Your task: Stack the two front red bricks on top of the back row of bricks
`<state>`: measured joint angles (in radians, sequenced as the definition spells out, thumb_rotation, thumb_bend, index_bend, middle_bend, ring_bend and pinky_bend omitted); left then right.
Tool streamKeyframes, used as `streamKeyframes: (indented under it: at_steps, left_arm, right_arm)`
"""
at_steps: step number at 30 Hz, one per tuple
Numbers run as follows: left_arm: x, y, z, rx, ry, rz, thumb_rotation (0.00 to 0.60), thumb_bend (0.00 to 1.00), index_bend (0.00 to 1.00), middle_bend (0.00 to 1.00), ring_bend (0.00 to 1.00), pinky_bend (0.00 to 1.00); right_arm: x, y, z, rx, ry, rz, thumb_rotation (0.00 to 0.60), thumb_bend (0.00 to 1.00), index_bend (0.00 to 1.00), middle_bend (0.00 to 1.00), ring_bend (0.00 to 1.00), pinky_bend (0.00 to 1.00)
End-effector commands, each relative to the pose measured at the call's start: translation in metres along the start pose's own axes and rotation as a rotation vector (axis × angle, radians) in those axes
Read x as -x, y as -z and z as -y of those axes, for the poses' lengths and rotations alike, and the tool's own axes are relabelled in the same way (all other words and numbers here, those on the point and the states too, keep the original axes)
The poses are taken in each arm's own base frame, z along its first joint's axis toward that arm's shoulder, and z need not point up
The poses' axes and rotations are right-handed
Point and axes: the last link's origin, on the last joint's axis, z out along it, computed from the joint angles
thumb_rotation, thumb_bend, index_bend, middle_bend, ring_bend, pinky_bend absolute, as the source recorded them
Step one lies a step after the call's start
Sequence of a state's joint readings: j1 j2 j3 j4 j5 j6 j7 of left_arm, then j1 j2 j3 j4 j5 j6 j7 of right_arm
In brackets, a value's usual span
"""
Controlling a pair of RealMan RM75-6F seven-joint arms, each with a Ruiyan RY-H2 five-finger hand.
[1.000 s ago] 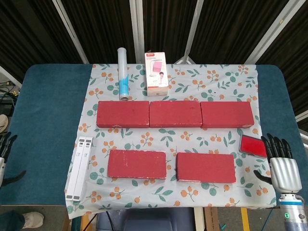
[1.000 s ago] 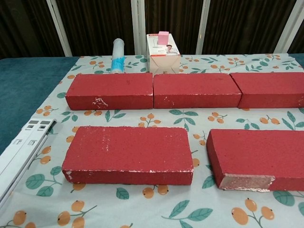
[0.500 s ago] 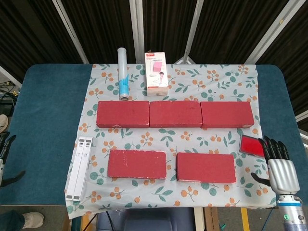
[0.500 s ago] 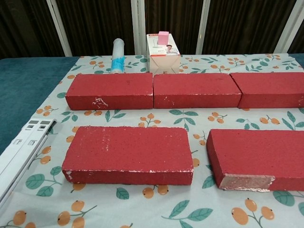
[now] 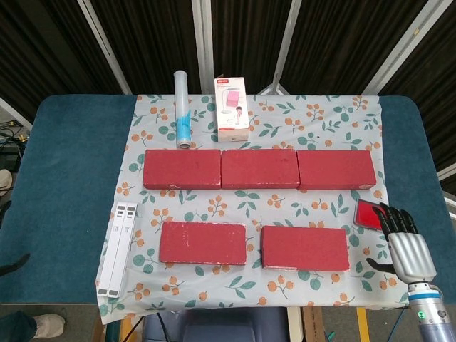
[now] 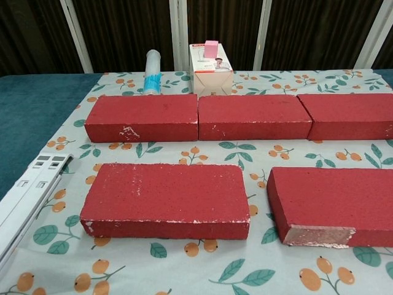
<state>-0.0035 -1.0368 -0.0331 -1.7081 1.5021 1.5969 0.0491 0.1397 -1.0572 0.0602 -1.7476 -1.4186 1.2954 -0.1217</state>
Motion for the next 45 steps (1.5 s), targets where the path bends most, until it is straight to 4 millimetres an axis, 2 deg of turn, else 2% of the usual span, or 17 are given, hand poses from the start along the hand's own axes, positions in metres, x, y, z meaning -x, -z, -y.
streamKeyframes:
  at_steps: [1,7,13,24,45]
  left_arm:
    - [0.000,0.000,0.000,0.002,0.000,0.002,0.600,0.00,0.05,0.00,0.00,0.13]
    - [0.002,-0.001,-0.001,-0.001,-0.005,0.010,0.600,0.00,0.05,0.00,0.00,0.13]
    - [0.004,-0.003,-0.004,-0.002,-0.015,0.010,0.600,0.00,0.05,0.00,0.00,0.13]
    - [-0.001,-0.002,-0.001,-0.017,-0.012,-0.037,0.600,0.00,0.05,0.00,0.00,0.13]
    - [0.001,-0.003,0.001,-0.031,-0.021,-0.042,0.600,0.00,0.05,0.00,0.00,0.13]
  right_arm:
    - [-0.015,-0.005,-0.003,0.005,0.064,0.063,0.600,0.08,0.00,0.00,0.00,0.00]
    - [-0.028,0.005,0.004,0.004,0.100,0.161,0.600,0.08,0.00,0.00,0.00,0.00]
    - [-0.033,0.008,0.026,-0.041,0.137,0.258,0.600,0.08,0.00,0.00,0.00,0.00]
    - [-0.021,-0.005,0.067,-0.099,0.215,0.378,0.600,0.08,0.00,0.00,0.00,0.00]
    - [0.002,-0.017,0.096,-0.066,0.227,0.401,0.600,0.08,0.00,0.00,0.00,0.00]
